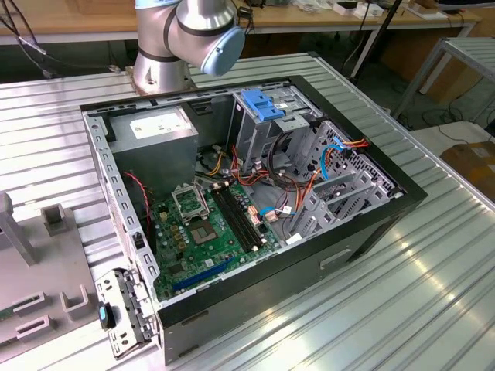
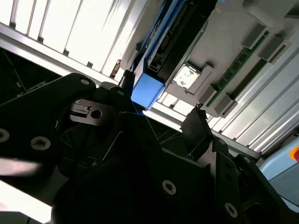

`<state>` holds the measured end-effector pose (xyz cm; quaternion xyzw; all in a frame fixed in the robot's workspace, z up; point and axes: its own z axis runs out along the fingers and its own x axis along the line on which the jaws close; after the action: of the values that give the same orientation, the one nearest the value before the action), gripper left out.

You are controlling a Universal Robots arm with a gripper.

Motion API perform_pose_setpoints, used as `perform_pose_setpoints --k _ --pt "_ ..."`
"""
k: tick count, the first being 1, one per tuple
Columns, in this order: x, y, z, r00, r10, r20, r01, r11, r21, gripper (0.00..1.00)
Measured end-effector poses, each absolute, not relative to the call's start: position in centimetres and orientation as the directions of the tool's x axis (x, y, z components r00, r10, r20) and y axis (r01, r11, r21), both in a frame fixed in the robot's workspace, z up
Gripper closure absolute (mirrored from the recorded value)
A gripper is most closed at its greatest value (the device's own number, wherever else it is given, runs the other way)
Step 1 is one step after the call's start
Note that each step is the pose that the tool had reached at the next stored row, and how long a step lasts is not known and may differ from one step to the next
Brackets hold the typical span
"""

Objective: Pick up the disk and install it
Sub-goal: 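Pick up the disk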

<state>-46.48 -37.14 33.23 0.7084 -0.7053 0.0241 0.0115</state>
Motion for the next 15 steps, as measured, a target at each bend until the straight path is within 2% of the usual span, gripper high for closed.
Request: perform_pose_setpoints --k 6,15 --pt "-46.5 -37.1 31.1 0.002 -0.999 0.050 -1.000 -0.003 -0.018 0.33" --pt "-46.5 -36.6 30.4 0.003 -0.999 0.050 -1.000 -0.003 -0.018 0.33"
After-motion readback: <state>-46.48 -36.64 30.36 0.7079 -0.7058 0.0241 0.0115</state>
